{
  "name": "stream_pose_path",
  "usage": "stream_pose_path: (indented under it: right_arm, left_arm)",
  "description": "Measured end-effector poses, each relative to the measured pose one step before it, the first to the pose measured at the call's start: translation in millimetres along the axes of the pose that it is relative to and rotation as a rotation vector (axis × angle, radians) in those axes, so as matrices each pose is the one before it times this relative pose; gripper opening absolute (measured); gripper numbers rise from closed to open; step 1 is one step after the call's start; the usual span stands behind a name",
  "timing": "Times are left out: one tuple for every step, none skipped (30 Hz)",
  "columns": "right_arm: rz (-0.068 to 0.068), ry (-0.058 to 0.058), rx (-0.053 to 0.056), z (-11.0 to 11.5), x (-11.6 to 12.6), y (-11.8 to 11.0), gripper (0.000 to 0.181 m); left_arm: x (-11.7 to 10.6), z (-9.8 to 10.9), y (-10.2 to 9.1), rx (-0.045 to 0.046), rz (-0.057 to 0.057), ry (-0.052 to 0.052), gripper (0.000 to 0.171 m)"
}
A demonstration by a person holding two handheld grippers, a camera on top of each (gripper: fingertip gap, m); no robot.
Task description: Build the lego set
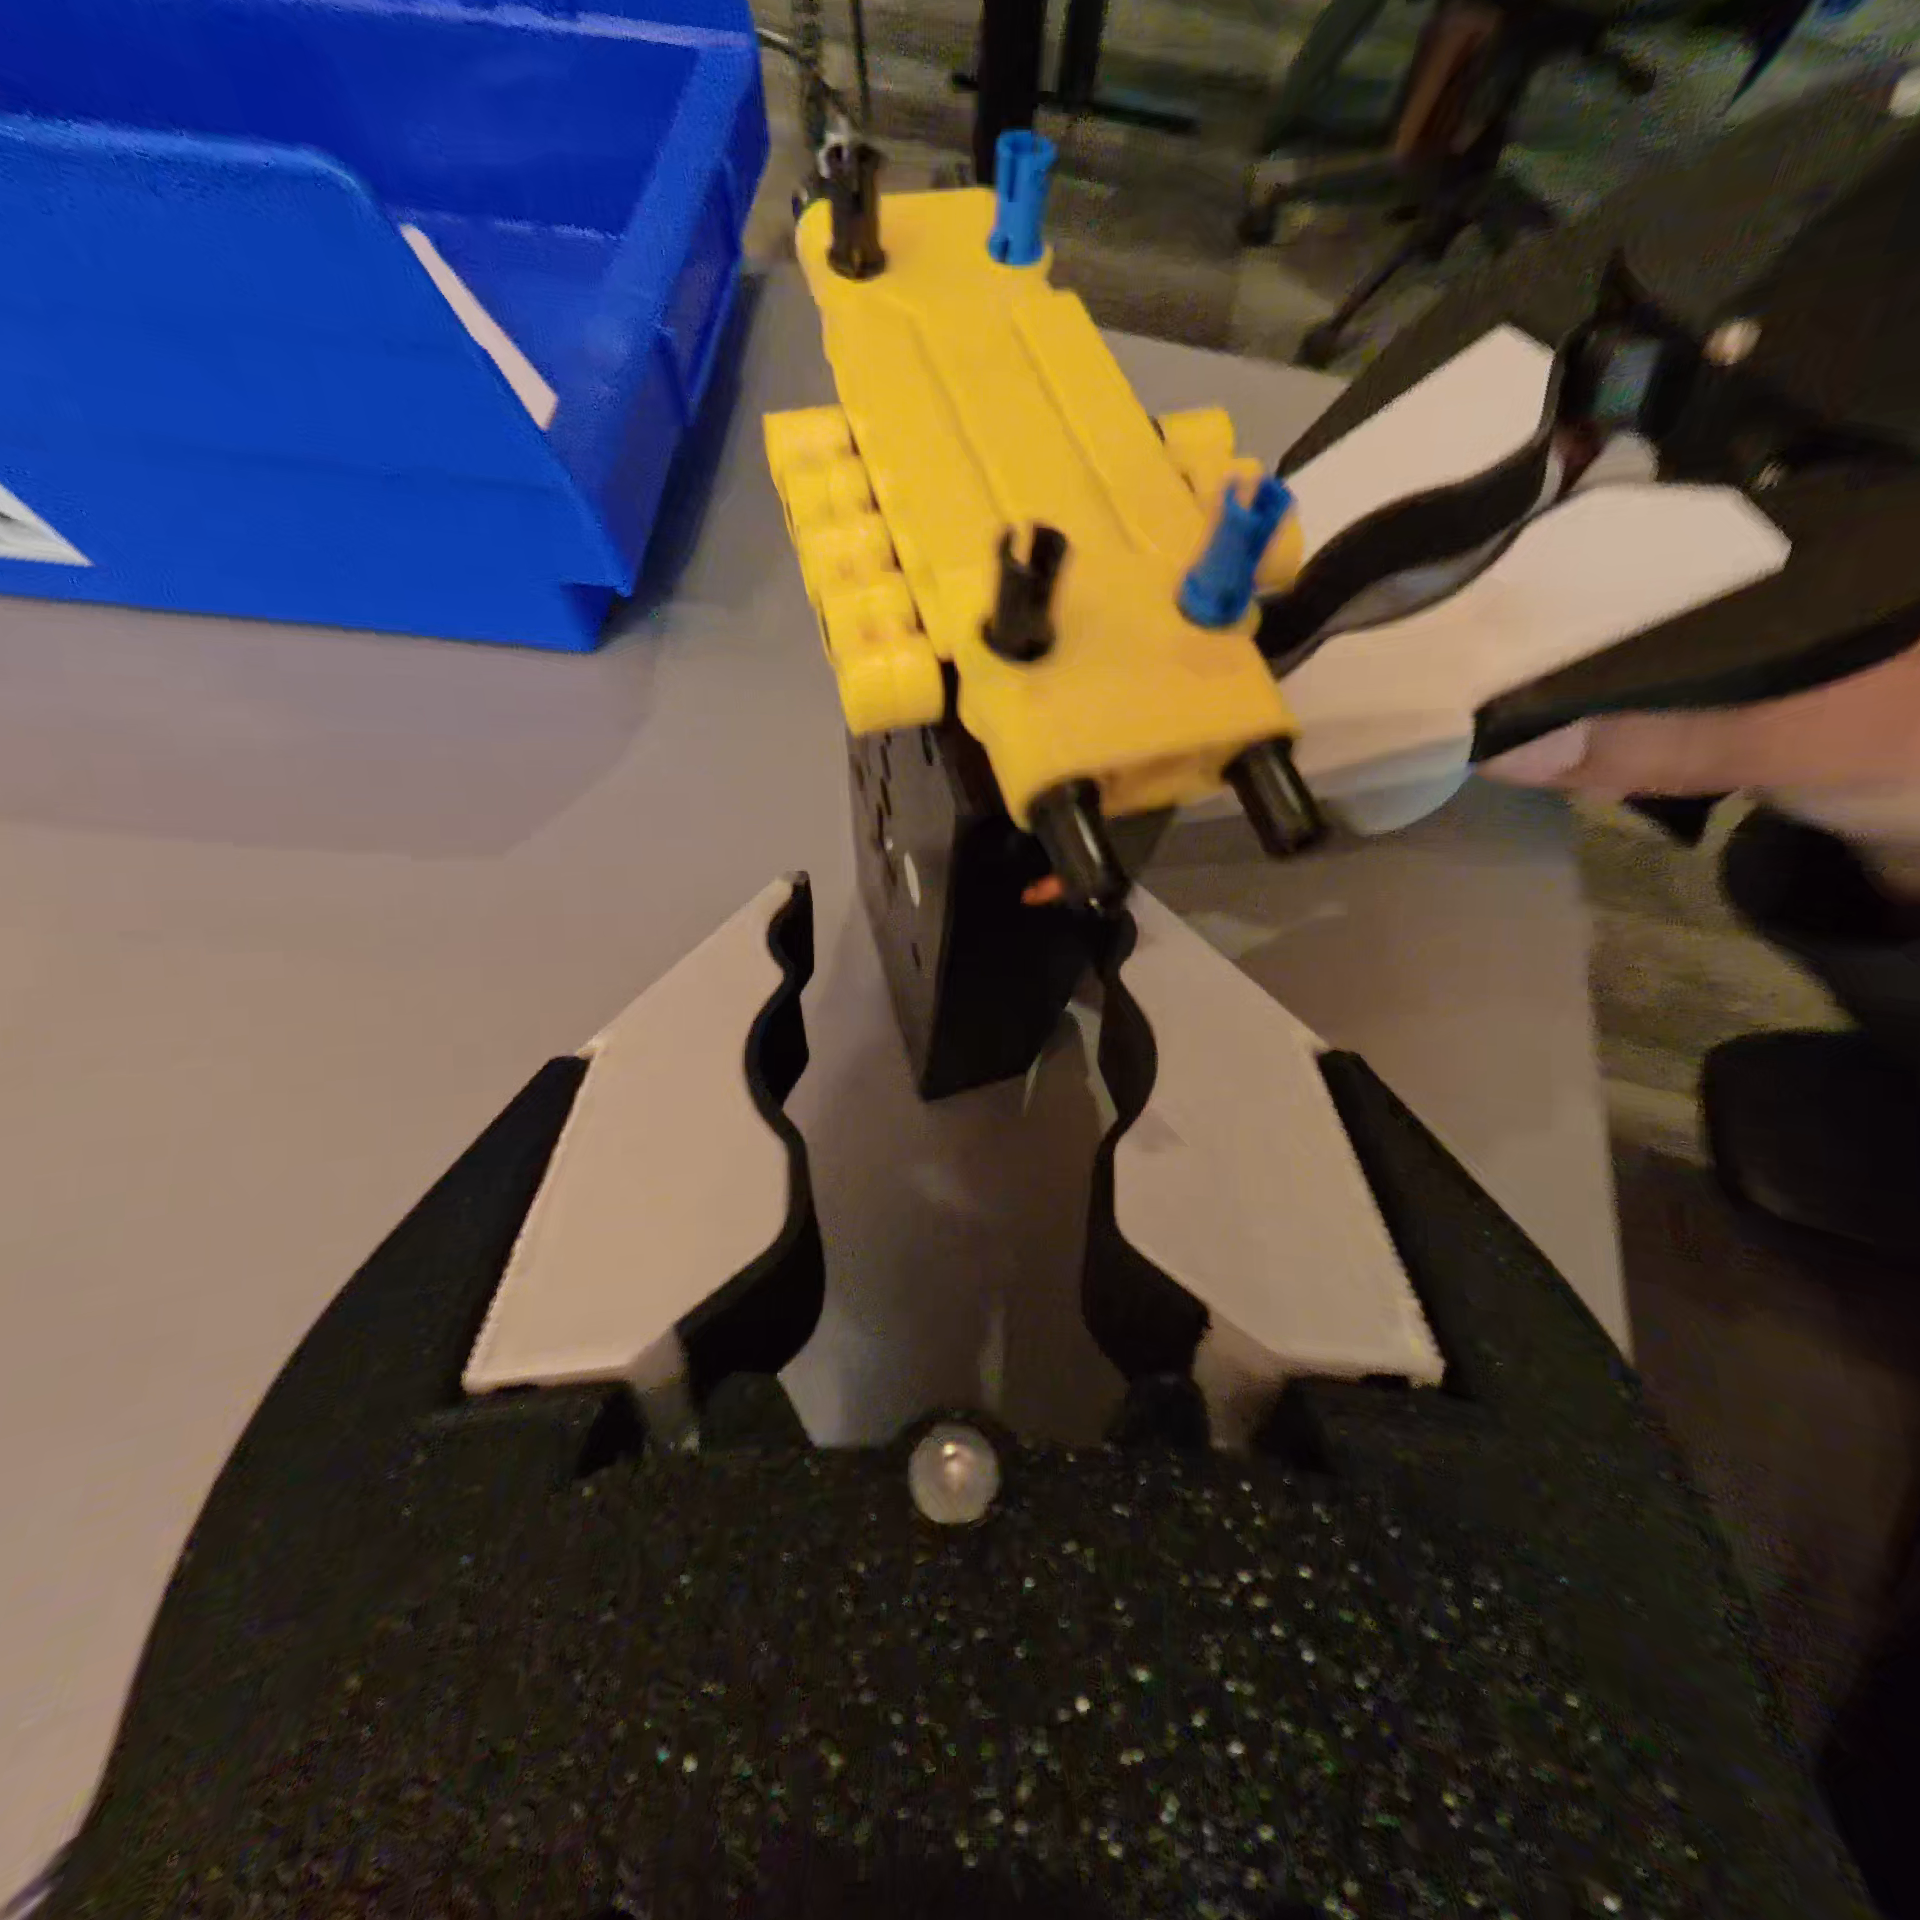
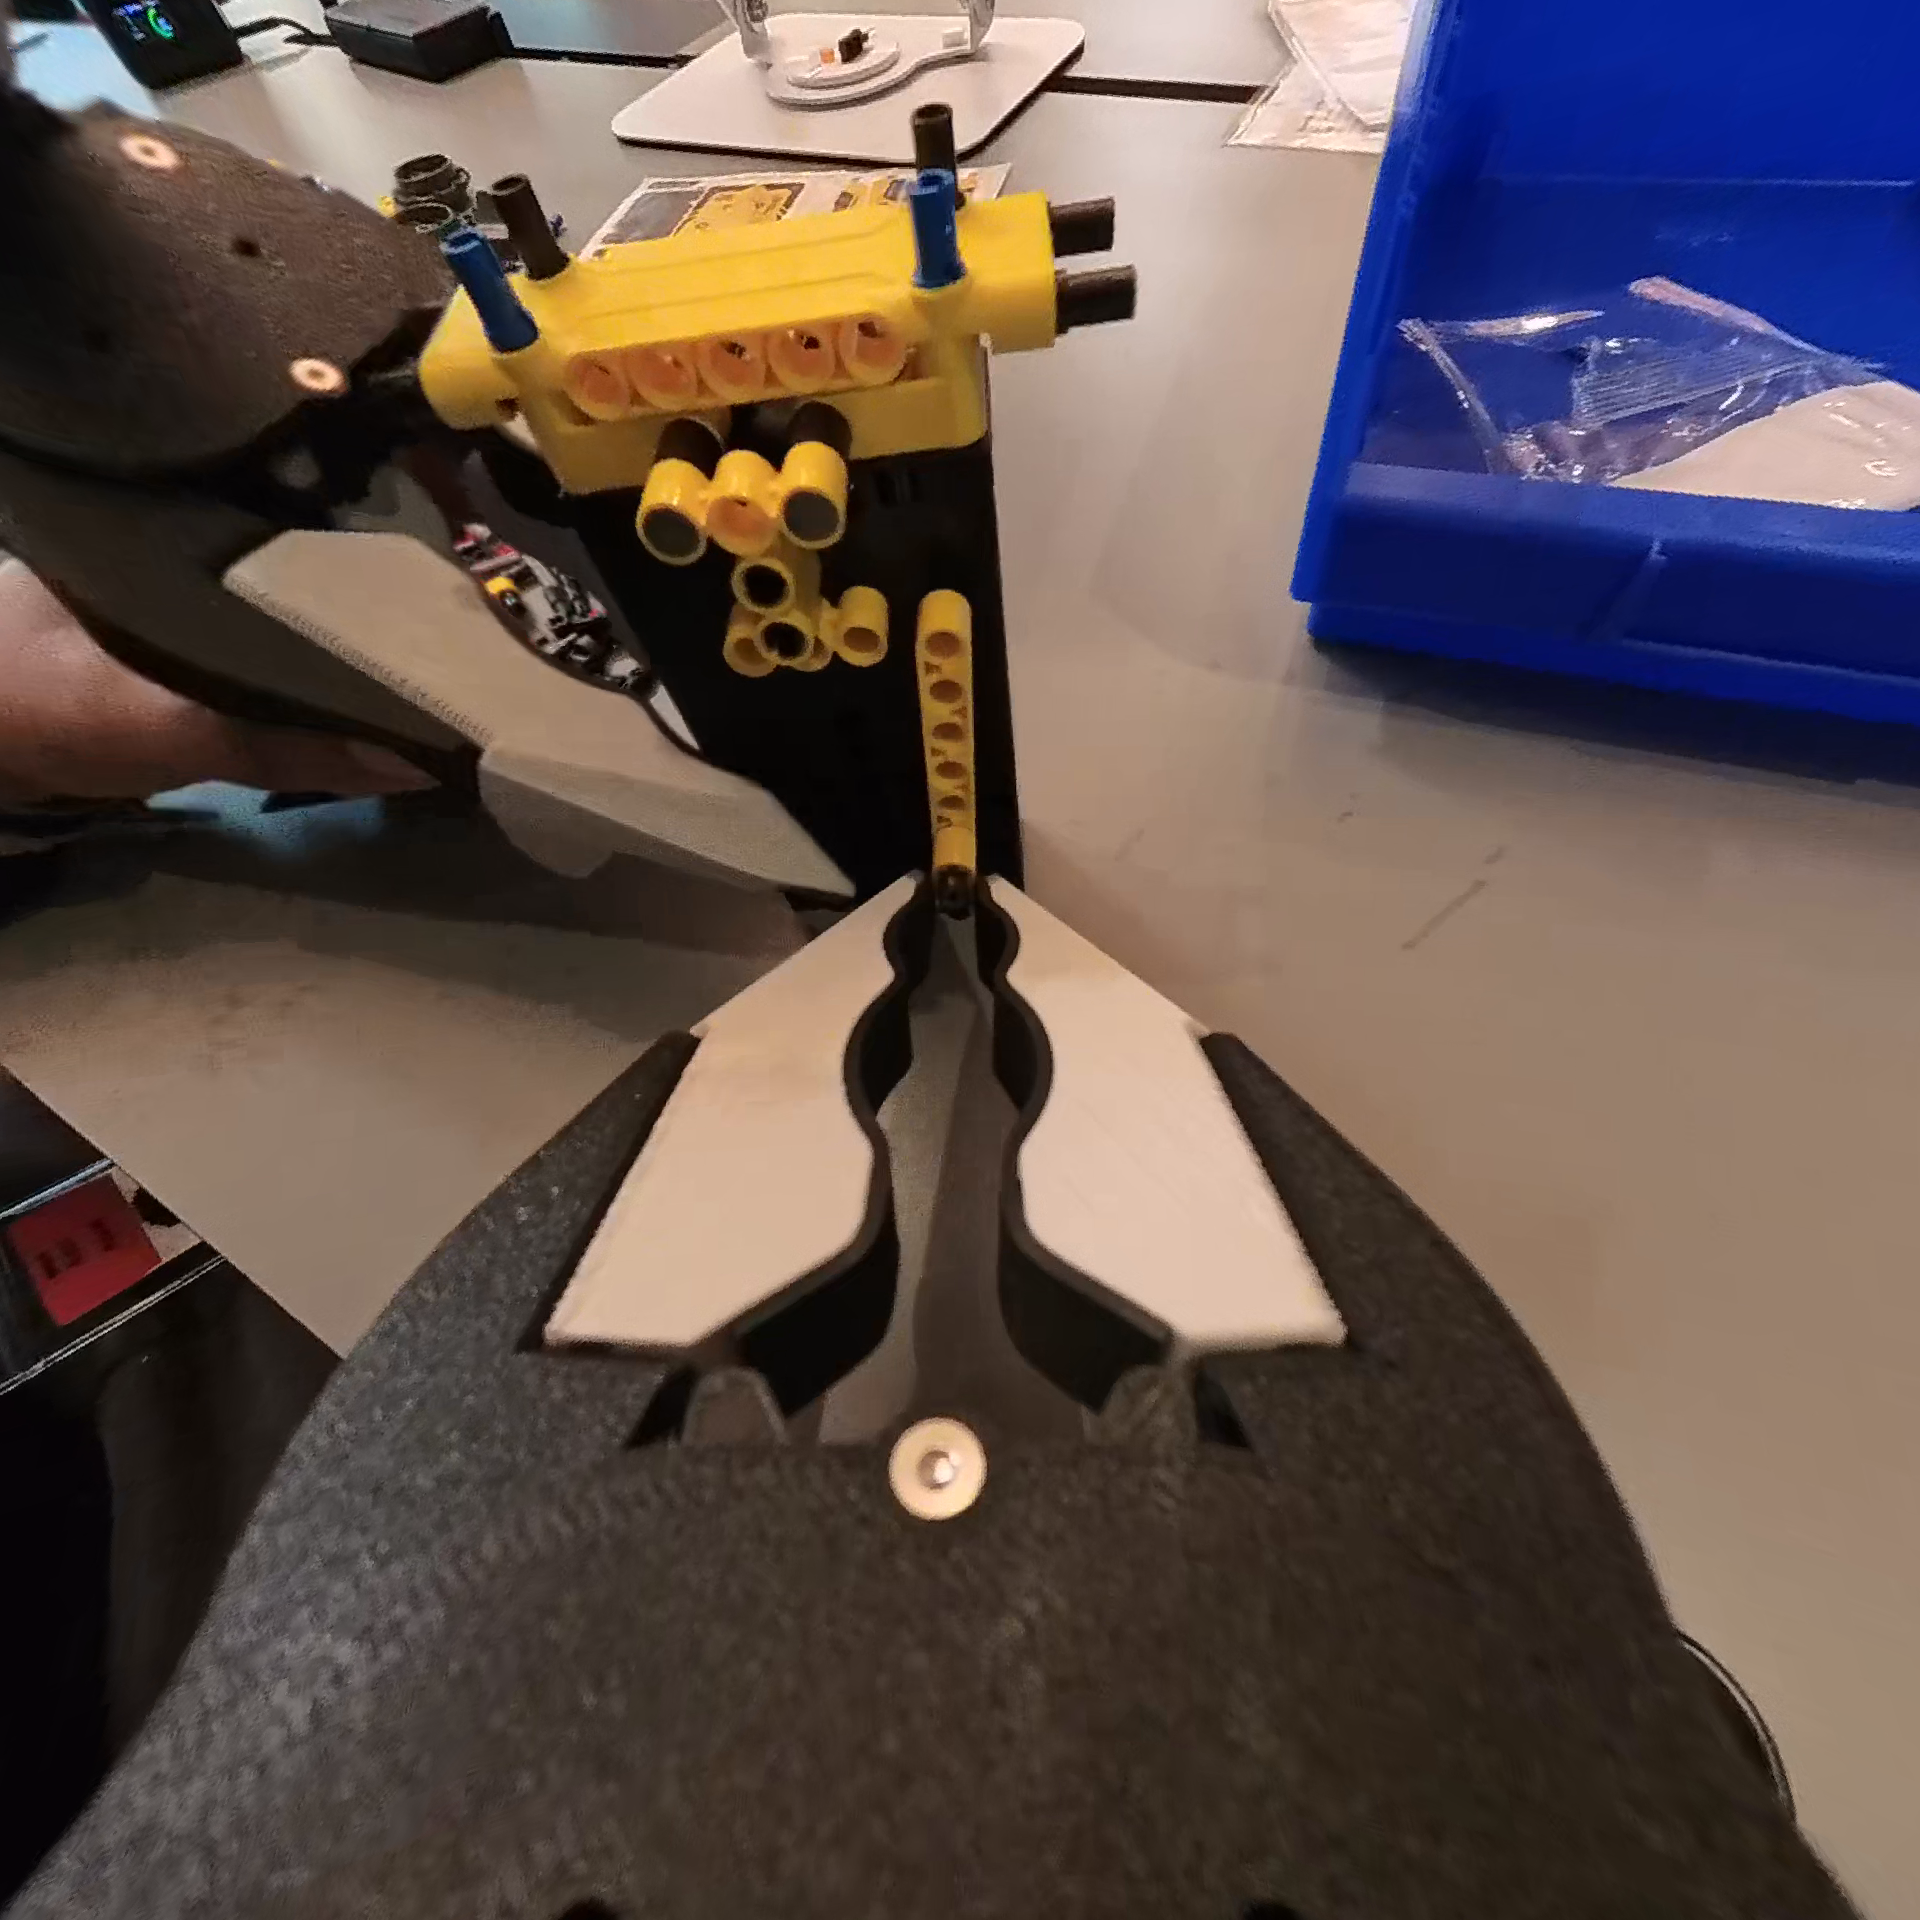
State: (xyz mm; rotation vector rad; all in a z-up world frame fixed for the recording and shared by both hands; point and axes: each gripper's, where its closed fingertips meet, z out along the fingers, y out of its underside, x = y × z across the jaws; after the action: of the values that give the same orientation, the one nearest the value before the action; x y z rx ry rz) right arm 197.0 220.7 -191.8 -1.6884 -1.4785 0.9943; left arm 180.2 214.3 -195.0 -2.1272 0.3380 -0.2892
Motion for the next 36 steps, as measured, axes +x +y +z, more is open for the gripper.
stream_pose_path:
  right_arm:
    - [-0.002,0.003,0.0014,-0.09,0.05,-0.26,0.007]
    - [0.0001,0.0042,0.0028,-0.29,0.41,-0.21,0.007]
    - [0.0028,0.0059,0.0046,-0.52,0.95,-0.56,0.007]
    - [0.0028,-0.0032,0.0071,-0.7,-0.08,-0.75,0.007]
    - [0.0056,-0.0114,0.0102,-1.21,-1.21,-1.08,0.007]
    - [0.0112,-0.0128,0.0124,-1.64,-1.12,-0.88,0.007]
    - [0.0154,-0.0191,0.0143,-2.23,-1.79,-1.07,0.007]
    - [0.0205,-0.0262,0.0148,-2.97,-2.61,-1.34,0.007]
    - [0.0226,-0.022,0.016,-3.72,-1.84,-1.91,0.007]
    - [0.017,-0.014,0.0164,-4.39,-0.88,-2.57,0.007]
    - [0.0101,-0.008,0.0111,-4.46,-0.31,-2.22,0.007]
    - [0.0044,-0.0024,0.0008,-3.97,0.25,-1.07,0.007]
    - [0.0022,0.0025,-0.0091,-3.1,0.42,0.53,0.007]
    - [0.0027,0.0005,-0.0171,-2.08,-0.21,1.87,0.007]
    - [0.0044,-0.0052,-0.0201,-1.13,-1.81,2.54,0.007]
    - [0.0041,-0.0107,-0.0194,-0.36,-3.05,2.6,0.007]
    - [0.0001,-0.0068,-0.0081,0.25,-3.07,1.04,0.007]
    - [-0.003,0.0002,-0.0023,0.82,-2.25,0.28,0.007]
    - [-0.0073,0.0054,-0.0082,1.28,-1.1,1.09,0.007]
    - [-0.0139,0.0128,-0.0098,1.59,0.33,1.28,0.007]
    - [-0.0136,0.018,-0.0105,1.58,1.62,1.68,0.007]
    - [-0.0094,0.0126,-0.0097,1.43,1.28,1.78,0.007]
    - [-0.0041,0.0004,-0.0058,1.3,-0.14,1.28,0.007]
    - [0.0027,-0.0064,-0.0005,1.06,-1.0,0.61,0.007]
    - [0.0054,-0.0085,0.0033,0.6,-0.94,-0.01,0.007]
    - [0.0042,-0.0093,0.0044,0.41,-1.1,-0.23,0.007]
    - [0.0023,-0.0066,0.0042,0.21,-0.62,-0.32,0.007]
    - [0.001,-0.0003,0.0034,0.07,0.35,-0.16,0.007]
    - [-0.0003,0.0033,0.0007,0.14,1.14,0.49,0.007]
    - [-0.0018,0.0031,-0.0002,-0.04,1.14,0.81,0.007]
    - [-0.0021,0.0041,-0.0008,-0.13,1.51,1.45,0.007]
    - [-0.0011,0.0074,-0.0042,-0.41,2.48,2.26,0.007]
    - [0.0013,0.0084,-0.0065,-0.78,2.98,2.8,0.007]
    - [0.0048,0.0071,-0.0027,-1.12,3.34,2.31,0.007]
    - [0.0073,0.0059,0.0028,-1.52,3.6,1.24,0.007]
    - [0.0095,0.0052,0.0064,-1.6,3.71,0.46,0.007]
  left_arm:
    - [2.88,3.84,-0.06,-0.01099,-0.0448,0.0305,0.046]
    - [0.96,3.23,-0.42,-0.00508,-0.0371,0.0104,0.04]
    - [-1.7,0.94,-1.33,0.00391,-0.0105,-0.0144,0.037]
    - [-2.94,-1.19,-0.97,0.00673,0.0057,-0.0271,0.029]
    - [-2.57,-2.28,-0.22,0.00784,0.0099,-0.0193,0.026]
    - [0.78,-1.84,2.08,-0.00499,-0.0172,0.0148,0.026]
    - [3.86,-2.55,1.25,-0.00039,-0.0426,0.0448,0.026]
    - [3.53,-2.33,1.7,-0.0018,-0.0552,0.049,0.026]
    - [3.7,-2.05,2.05,-0.00508,-0.0533,0.0556,0.026]
    - [4.33,-1.52,2.59,-0.01289,-0.0518,0.0626,0.026]
    - [3.42,-0.97,2.48,-0.01339,-0.0421,0.0546,0.026]
    - [0.06,-0.63,0.7,-0.00042,-0.0306,0.0241,0.026]
    - [-1.29,-0.47,-0.2,0.0039,-0.0139,0.0059,0.026]
    - [-0.85,-0.26,-0.27,0.0013,-0.0038,0.0045,0.026]
    - [-0.6,-0.06,-0.49,0.0031,-0.0022,0.0022,0.026]
    - [-0.64,-0.02,-0.62,0.00471,0.0028,-0.0041,0.026]
    - [0.0,0.13,-0.11,0.00032,0.006,-0.0038,0.026]
    - [0.14,0.2,0.04,-0.0001,0.0061,-0.003,0.026]
    - [0.01,0.16,-0.1,0.00135,0.0026,-0.0026,0.026]
    - [0.1,0.05,0.0,0.00098,-0.0006,0.0005,0.026]
    - [-0.2,-0.05,0.04,0.00083,-0.004,0.0026,0.026]
    - [-0.29,-0.13,-0.1,0.00163,-0.007,0.0043,0.026]
    - [-0.47,-0.15,-0.09,0.0015,-0.0061,0.0034,0.026]
    - [-0.29,-0.17,-0.03,0.00091,-0.0054,0.0024,0.026]
    - [-0.26,0.0,-0.07,0.00033,-0.0028,0.0011,0.026]
    - [0.01,-0.01,0.1,-0.0001,0.0008,-0.0003,0.026]
    - [-0.02,0.12,-0.04,0.00031,0.0052,-0.0034,0.026]
    - [-0.28,0.06,-0.22,0.00135,0.0116,-0.0092,0.026]
    - [-0.3,0.14,-0.24,0.00085,0.0134,-0.0114,0.026]
    - [-0.34,0.15,-0.18,0.00056,0.0151,-0.0132,0.027]
    - [-0.62,-0.1,-0.51,0.00163,0.0233,-0.0197,0.027]
    - [-0.87,-0.28,-0.86,0.00326,0.0394,-0.0298,0.027]
    - [-1.31,-0.54,-0.6,0.00144,0.0543,-0.0395,0.026]
    - [-1.59,-0.6,-0.18,-0.00231,0.0586,-0.0446,0.026]
    - [-1.51,-0.62,-0.04,-0.00386,0.0636,-0.0472,0.026]
    - [-1.1,-0.73,-0.22,-0.00325,0.072,-0.0483,0.026]
